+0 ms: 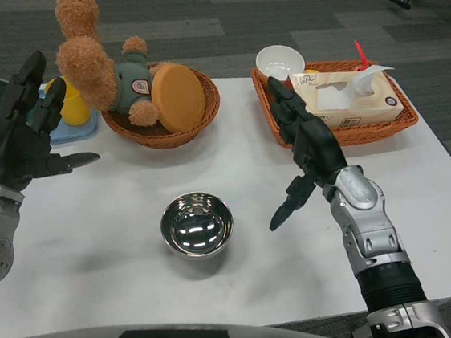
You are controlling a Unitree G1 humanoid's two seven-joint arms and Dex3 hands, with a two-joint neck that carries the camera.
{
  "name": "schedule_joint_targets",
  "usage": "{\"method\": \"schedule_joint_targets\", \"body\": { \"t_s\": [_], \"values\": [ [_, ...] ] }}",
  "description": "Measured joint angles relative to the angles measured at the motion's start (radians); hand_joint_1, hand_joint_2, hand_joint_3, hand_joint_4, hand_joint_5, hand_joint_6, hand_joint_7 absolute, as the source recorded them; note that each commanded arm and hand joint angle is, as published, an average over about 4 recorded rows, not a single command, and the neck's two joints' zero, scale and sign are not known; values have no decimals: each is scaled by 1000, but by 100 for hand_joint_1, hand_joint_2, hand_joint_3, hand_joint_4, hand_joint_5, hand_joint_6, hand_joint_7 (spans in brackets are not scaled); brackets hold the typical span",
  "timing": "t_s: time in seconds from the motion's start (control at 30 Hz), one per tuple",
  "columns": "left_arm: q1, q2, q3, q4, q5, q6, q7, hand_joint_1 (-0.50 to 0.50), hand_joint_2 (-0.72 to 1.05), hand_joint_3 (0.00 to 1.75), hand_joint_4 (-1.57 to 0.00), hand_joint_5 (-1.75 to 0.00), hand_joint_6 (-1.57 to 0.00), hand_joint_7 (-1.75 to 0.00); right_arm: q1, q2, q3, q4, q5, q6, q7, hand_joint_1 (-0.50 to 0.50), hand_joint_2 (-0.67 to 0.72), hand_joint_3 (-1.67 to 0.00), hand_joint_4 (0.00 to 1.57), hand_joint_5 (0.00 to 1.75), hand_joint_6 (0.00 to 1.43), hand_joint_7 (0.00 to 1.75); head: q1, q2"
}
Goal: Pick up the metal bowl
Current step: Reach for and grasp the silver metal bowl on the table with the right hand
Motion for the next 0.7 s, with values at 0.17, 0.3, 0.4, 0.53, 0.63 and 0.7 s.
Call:
{"method": "schedule_joint_targets", "body": {
  "t_s": [0.17,0.3,0.4,0.53,0.63,0.7],
  "values": [
    [12,-30,-22,41,22,-112,4,-50,14,9,0,0,0,0,0,-6,143,136,-2,-140,-48,-21,41,-8,0,0,0,0,-1,-9],
    [19,-36,-40,47,23,-164,10,-50,7,9,0,0,0,0,3,-5,215,197,-2,-181,-61,-22,41,-8,0,0,0,0,-4,-26],
    [26,-36,-46,56,27,-204,33,-50,7,9,0,0,0,0,2,-7,245,211,-1,-186,-70,-25,46,-8,0,0,0,0,-1,-34],
    [40,-36,-50,88,47,-272,83,-50,7,9,0,0,0,0,2,-7,283,243,-1,-200,-84,-25,47,-8,0,0,0,0,4,-39],
    [47,-36,-51,117,58,-317,111,-50,7,9,0,0,0,0,1,-5,305,278,-1,-212,-94,-25,47,-8,0,0,0,0,8,-45],
    [49,-36,-51,129,64,-331,123,-50,7,9,0,0,0,0,1,-3,316,291,-1,-217,-96,-25,47,-8,0,0,0,0,12,-48]
  ]
}}
